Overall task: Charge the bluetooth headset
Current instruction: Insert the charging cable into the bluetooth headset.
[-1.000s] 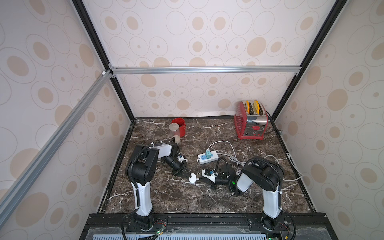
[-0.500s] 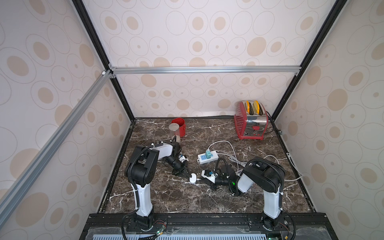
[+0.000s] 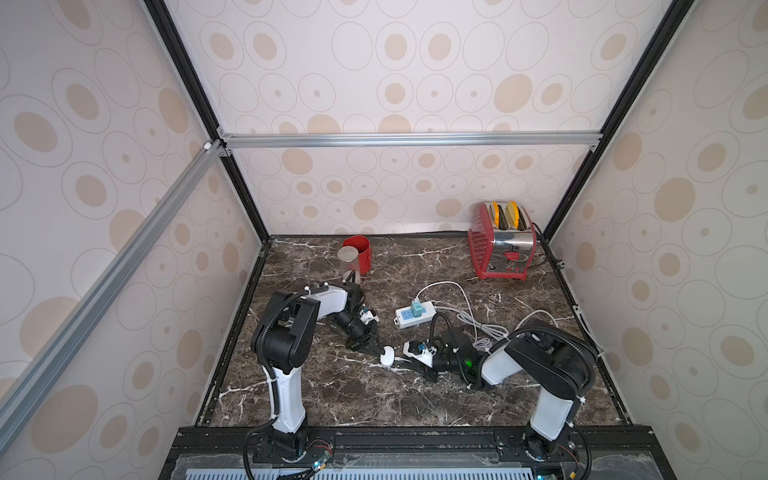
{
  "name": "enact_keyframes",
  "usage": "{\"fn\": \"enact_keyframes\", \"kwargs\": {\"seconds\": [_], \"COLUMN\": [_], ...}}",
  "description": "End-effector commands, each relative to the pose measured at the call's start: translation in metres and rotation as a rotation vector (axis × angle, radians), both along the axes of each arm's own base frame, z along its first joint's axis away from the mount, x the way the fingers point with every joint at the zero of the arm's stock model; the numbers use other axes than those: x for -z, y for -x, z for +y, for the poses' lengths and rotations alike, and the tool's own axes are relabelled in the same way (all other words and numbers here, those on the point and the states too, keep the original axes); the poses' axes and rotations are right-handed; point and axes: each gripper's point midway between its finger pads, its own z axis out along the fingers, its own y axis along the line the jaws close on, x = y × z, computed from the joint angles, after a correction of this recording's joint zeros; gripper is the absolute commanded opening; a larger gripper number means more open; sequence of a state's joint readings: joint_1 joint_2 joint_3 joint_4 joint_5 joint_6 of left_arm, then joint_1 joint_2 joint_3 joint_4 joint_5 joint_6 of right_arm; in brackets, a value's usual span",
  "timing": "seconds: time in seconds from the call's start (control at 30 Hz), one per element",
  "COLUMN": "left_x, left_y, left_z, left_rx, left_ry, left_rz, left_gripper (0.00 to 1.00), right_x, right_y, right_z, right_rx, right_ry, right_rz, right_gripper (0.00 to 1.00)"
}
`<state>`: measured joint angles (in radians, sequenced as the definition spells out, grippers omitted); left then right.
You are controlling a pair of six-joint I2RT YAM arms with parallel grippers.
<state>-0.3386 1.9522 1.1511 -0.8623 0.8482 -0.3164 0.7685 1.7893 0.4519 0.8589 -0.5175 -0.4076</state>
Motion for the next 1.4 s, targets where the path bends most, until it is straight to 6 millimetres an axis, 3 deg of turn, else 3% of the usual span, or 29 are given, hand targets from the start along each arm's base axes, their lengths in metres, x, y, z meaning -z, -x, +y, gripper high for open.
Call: {"fn": "enact_keyframes", "kwargs": {"seconds": [0.0,0.2,0.53,0.77,1.1,1.37], "left_x": [0.037,0.038,0.045,0.051,0.064,0.064], "left_y": [-0.008,-0.009,-0.008,-0.006,0.006,0.014], "left_z": [0.023,0.021,0.02,0.018,0.019,0.025], "left_rx": [0.053,0.053,0.059,0.056,0.024,0.027], "left_ry": [-0.163,-0.152,-0.141,-0.131,-0.126,-0.152], "left_rz": [-0.065,-0.069,-0.055,-0.039,-0.003,-0.001], "left_gripper": [0.18,0.18,0.18,0.18,0.18,0.18], "right_x": [0.015,0.014,0.02,0.009,-0.002,-0.003], "right_y": [0.007,0.004,0.008,0.001,-0.004,-0.008], "right_z": [-0.01,-0.01,0.001,0.016,0.036,0.023], "right_rx": [-0.06,-0.073,-0.123,-0.094,-0.051,0.029], "right_ry": [0.151,0.21,0.23,0.142,0.025,0.038], "right_rz": [0.006,0.017,0.024,0.018,0.022,0.006], "right_gripper": [0.27,0.15,0.06,0.0,0.0,0.0]}}
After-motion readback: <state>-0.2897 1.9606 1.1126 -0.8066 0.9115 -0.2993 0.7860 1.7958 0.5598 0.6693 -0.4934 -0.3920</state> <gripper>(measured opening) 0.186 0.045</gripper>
